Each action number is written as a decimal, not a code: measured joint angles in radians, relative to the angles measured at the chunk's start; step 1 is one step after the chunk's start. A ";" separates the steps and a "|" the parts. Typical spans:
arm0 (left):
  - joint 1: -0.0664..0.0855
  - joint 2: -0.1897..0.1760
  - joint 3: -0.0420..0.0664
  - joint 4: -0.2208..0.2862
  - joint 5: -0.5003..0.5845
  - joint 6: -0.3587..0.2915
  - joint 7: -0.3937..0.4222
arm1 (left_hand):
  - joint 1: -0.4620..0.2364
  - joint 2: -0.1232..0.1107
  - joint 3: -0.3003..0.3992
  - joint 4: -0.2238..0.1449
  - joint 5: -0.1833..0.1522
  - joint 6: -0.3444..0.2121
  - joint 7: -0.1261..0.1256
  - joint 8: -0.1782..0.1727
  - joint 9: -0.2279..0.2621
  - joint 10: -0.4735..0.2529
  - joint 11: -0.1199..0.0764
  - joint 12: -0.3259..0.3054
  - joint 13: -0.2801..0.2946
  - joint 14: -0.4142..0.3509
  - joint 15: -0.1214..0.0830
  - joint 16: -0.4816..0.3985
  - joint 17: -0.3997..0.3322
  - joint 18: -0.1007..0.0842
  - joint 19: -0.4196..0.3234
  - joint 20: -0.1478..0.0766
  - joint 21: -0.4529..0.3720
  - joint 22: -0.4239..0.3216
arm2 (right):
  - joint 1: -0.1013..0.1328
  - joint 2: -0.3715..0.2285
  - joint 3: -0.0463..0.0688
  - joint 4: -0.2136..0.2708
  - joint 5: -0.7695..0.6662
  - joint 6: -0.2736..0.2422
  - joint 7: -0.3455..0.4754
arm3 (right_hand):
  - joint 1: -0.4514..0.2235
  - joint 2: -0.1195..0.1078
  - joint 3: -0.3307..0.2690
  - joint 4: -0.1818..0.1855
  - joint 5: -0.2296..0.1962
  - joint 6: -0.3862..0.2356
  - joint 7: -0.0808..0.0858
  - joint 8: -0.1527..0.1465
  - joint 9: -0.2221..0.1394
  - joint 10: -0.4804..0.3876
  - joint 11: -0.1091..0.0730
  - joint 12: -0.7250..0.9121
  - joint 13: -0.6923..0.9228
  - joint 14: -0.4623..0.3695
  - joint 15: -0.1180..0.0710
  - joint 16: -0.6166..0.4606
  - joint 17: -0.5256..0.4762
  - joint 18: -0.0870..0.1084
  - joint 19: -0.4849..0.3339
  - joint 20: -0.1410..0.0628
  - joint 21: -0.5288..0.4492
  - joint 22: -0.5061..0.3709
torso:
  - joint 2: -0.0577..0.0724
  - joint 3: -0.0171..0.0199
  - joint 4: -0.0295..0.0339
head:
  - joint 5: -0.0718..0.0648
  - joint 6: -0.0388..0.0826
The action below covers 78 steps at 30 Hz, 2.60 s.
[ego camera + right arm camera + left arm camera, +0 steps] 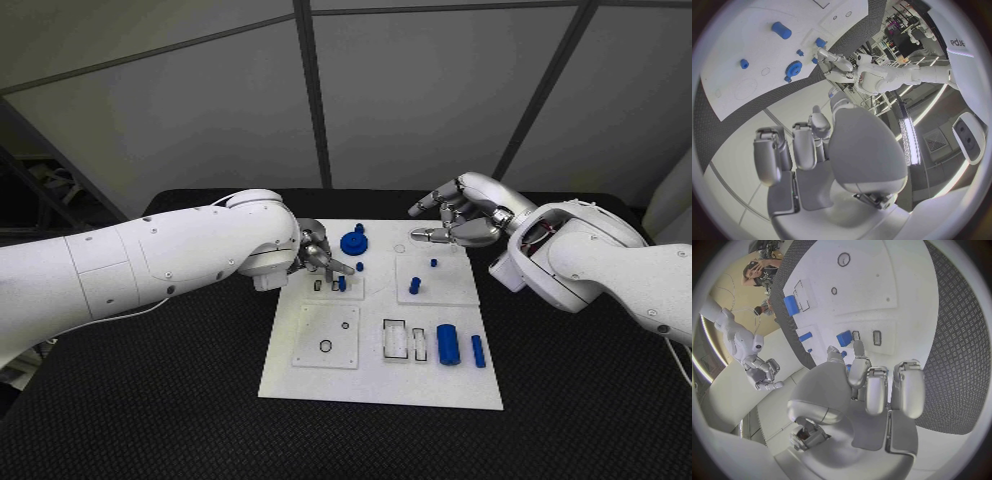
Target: Assemble the parts on the task board
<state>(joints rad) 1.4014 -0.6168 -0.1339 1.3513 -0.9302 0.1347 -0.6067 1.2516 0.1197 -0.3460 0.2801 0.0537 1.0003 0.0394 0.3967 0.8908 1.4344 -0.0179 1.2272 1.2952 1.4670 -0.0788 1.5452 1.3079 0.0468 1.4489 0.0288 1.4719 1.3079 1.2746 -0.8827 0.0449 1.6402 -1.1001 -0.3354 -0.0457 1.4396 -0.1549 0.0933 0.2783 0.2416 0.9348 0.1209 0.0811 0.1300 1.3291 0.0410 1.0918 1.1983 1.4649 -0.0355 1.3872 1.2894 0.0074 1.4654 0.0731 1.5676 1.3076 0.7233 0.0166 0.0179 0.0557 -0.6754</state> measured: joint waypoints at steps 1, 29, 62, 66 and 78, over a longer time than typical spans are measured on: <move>0.000 0.001 -0.001 0.000 0.000 0.003 -0.001 | 0.000 0.000 0.000 0.000 0.000 0.000 0.000 0.000 0.002 0.001 -0.001 0.000 0.000 0.000 0.000 0.000 0.000 0.000 0.000 0.000 0.000 0.000 | 0.000 0.000 0.000 0.000 0.000 0.000 -0.001 | 0.000 0.000 0.000 0.000 0.000 0.000 0.000 0.000 0.000 0.000 0.000 0.000 0.000 0.000 0.000 0.000 0.000 0.000 0.000 0.000 0.000 0.000 | 0.000 0.0000 -0.0001 | 0.000 0.000; 0.000 0.021 -0.003 -0.004 -0.005 0.025 -0.006 | 0.056 0.021 0.043 -0.032 0.000 -0.007 0.000 0.000 0.069 0.001 -0.001 0.004 0.012 0.000 0.000 0.000 0.000 0.000 0.000 0.000 0.000 0.000 | 0.000 0.013 0.000 -0.014 -0.004 0.007 -0.011 | 0.004 0.004 0.005 -0.005 0.009 0.004 -0.004 0.000 0.000 0.000 0.000 0.000 -0.001 0.000 0.000 0.000 -0.001 0.000 0.000 0.000 0.000 0.000 | -0.001 0.0005 0.0004 | 0.000 -0.006; 0.000 -0.008 -0.003 0.026 0.061 0.029 0.006 | 0.172 0.048 0.152 -0.180 0.313 -0.025 -0.004 -0.079 0.152 -0.007 -0.008 0.026 0.012 0.000 -0.007 0.000 0.000 0.000 -0.004 -0.004 0.000 0.000 | 0.000 0.023 0.000 -0.030 -0.006 0.020 -0.020 | 0.008 0.008 0.008 -0.008 0.013 0.007 -0.001 0.000 0.000 0.004 -0.004 0.000 -0.002 0.000 0.000 -0.005 -0.002 0.000 0.000 0.000 0.000 0.000 | 0.000 -0.0009 0.0009 | 0.004 -0.012; 0.000 -0.028 -0.003 0.042 0.078 0.014 0.008 | 0.174 0.045 0.149 -0.183 0.326 -0.025 -0.004 -0.079 0.162 -0.007 -0.008 0.026 0.012 0.000 -0.006 0.000 0.000 0.000 -0.004 -0.004 0.000 0.000 | 0.000 0.023 0.000 -0.033 -0.007 0.022 -0.021 | 0.008 0.008 0.008 -0.008 0.013 0.007 0.000 0.000 0.000 0.004 -0.004 0.000 -0.002 0.000 0.000 -0.005 -0.003 0.000 0.000 0.000 0.000 0.000 | 0.000 -0.0009 0.0018 | 0.004 -0.012; -0.004 -0.093 -0.003 0.128 0.063 -0.102 0.012 | 0.176 0.043 0.146 -0.186 0.407 -0.021 0.000 -0.091 0.191 -0.026 0.011 0.026 0.013 -0.001 -0.002 0.000 0.000 0.000 -0.004 -0.004 0.000 0.000 | 0.000 0.021 0.000 -0.036 -0.007 0.026 -0.022 | 0.008 0.008 0.008 -0.008 0.013 0.007 0.000 0.000 0.000 0.004 -0.004 0.000 -0.003 0.000 0.000 -0.005 -0.003 0.000 0.000 0.000 0.000 0.000 | 0.000 0.0001 0.0024 | 0.010 -0.011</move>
<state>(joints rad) 1.3973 -0.7098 -0.1369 1.4789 -0.8671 0.0322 -0.5945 1.4273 0.1632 -0.1996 0.0945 0.4604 0.9793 0.0391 0.3057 1.0822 1.4079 -0.0066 1.2537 1.3078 1.4658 -0.0805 1.5452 1.3075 0.0465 1.4453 0.0249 1.4717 1.3076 1.2745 -0.8621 0.0446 1.6038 -1.1072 -0.3094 -0.0676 1.4475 -0.1469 0.1014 0.2701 0.2551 0.9417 0.1204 0.0810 0.1297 1.3328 0.0374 1.0918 1.1952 1.4649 -0.0355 1.3826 1.2861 0.0074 1.4654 0.0731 1.5676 1.3073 0.7229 0.0167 0.0203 0.0659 -0.6861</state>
